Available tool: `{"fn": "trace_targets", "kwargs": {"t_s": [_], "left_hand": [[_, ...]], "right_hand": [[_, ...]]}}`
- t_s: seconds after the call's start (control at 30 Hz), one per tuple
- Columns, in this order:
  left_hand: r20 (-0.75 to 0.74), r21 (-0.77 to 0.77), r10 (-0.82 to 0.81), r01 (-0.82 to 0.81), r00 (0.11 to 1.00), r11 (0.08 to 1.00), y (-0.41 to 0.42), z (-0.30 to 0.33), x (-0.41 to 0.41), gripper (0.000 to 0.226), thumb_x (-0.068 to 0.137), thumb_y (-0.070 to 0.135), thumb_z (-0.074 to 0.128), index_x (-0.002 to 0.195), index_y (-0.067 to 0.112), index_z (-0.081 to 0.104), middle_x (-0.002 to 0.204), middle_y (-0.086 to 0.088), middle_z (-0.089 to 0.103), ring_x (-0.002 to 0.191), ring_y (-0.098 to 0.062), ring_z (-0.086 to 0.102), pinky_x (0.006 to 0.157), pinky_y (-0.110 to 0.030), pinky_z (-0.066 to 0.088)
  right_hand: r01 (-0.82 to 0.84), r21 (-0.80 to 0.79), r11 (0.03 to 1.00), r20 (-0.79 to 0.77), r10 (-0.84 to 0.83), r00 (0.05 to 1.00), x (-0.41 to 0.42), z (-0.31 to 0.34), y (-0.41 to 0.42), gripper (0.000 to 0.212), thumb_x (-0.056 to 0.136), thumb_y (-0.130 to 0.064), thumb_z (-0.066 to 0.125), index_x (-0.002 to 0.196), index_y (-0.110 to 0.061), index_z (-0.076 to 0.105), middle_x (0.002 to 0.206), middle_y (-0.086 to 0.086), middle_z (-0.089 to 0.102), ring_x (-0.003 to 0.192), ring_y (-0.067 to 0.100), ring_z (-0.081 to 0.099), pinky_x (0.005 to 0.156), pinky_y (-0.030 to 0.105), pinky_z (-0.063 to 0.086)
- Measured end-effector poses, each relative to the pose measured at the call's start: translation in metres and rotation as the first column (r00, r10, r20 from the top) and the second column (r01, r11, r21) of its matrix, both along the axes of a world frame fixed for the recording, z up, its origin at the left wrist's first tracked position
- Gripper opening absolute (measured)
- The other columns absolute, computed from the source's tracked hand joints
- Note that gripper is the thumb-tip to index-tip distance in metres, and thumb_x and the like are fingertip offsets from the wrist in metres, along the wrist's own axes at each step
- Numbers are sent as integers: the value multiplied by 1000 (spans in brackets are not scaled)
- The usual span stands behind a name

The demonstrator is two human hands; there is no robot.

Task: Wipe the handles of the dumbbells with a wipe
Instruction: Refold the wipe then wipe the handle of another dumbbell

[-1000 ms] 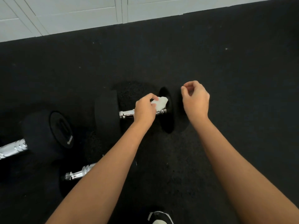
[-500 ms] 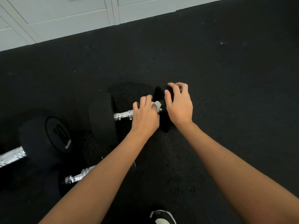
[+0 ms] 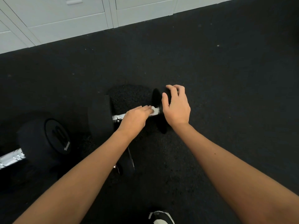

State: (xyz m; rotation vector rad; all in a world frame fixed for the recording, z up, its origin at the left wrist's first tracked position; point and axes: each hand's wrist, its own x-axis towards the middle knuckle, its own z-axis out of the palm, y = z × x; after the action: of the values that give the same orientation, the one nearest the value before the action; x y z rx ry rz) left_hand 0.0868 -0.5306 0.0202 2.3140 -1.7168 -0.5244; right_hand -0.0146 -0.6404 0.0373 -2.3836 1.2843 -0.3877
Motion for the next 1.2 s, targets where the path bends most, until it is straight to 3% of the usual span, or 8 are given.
{"fn": "trace_targets", "kwargs": {"t_s": [0.07, 0.2, 0.37, 0.53, 0.7, 0.87, 1.03, 1.2], "left_hand": [[25, -5, -14, 14, 1000, 1000, 1, -1, -3, 49, 91, 0, 45, 137, 17, 43, 145, 1, 41, 133, -14, 39, 110, -27, 28], [63, 44, 115, -118, 991, 992, -21, 10, -14, 37, 90, 5, 49, 126, 14, 50, 128, -4, 54, 113, -22, 55, 92, -34, 44], [67, 24, -58, 56, 996, 998, 3, 6, -5, 52, 93, 2, 42, 143, 16, 32, 152, -3, 29, 139, -17, 27, 114, -27, 17], [71, 61, 50, -55, 996, 997, -12, 13, -10, 49, 92, 3, 45, 138, 16, 38, 143, -4, 40, 131, -25, 39, 103, -34, 35], [77, 31, -111, 109, 991, 994, 9, 8, -10, 54, 94, 1, 40, 144, 17, 28, 155, -3, 20, 143, -17, 17, 115, -26, 11], [40, 55, 145, -147, 989, 988, -14, 11, -12, 45, 91, 2, 46, 133, 16, 45, 137, -5, 47, 123, -24, 47, 98, -35, 40], [25, 6, -9, 8, 1000, 1000, 4, 8, -9, 54, 91, 0, 44, 141, 17, 35, 151, -2, 29, 139, -18, 28, 113, -29, 22], [42, -31, 143, -141, 989, 989, -1, 10, -8, 50, 93, 4, 45, 140, 17, 37, 146, -2, 38, 132, -19, 39, 107, -28, 30]], "right_hand": [[2, -4, 1000, -8, -2, 1000, -1, 0, 1, 39, 94, -37, 42, 129, -20, 49, 132, -2, 41, 109, 14, 49, 73, 27, 41], [7, -2, 1000, -16, -7, 1000, 0, 0, 1, 39, 93, -38, 42, 128, -21, 49, 131, -2, 40, 109, 14, 49, 72, 28, 43], [9, -7, 1000, -32, -9, 999, 1, -1, 0, 39, 94, -38, 41, 129, -22, 48, 132, -2, 40, 108, 14, 50, 71, 27, 40], [7, -2, 1000, -23, -7, 1000, 0, -1, 0, 38, 95, -36, 36, 129, -25, 50, 135, -4, 40, 109, 13, 51, 77, 33, 49], [-3, -12, 1000, -47, 2, 999, 0, -3, 0, 38, 97, -35, 34, 130, -32, 51, 140, -6, 40, 114, 12, 48, 81, 29, 43], [-5, 8, 1000, -43, 6, 999, 1, -3, -2, 39, 96, -37, 33, 131, -35, 50, 141, -9, 39, 115, 10, 47, 84, 28, 42], [-14, 18, 1000, -32, 15, 999, 0, -4, -1, 38, 96, -40, 35, 131, -36, 50, 142, -10, 39, 117, 11, 47, 87, 30, 42], [-25, 30, 999, -17, 26, 1000, -2, -4, -1, 38, 96, -40, 36, 131, -37, 50, 143, -9, 38, 117, 12, 47, 89, 32, 43]]}}
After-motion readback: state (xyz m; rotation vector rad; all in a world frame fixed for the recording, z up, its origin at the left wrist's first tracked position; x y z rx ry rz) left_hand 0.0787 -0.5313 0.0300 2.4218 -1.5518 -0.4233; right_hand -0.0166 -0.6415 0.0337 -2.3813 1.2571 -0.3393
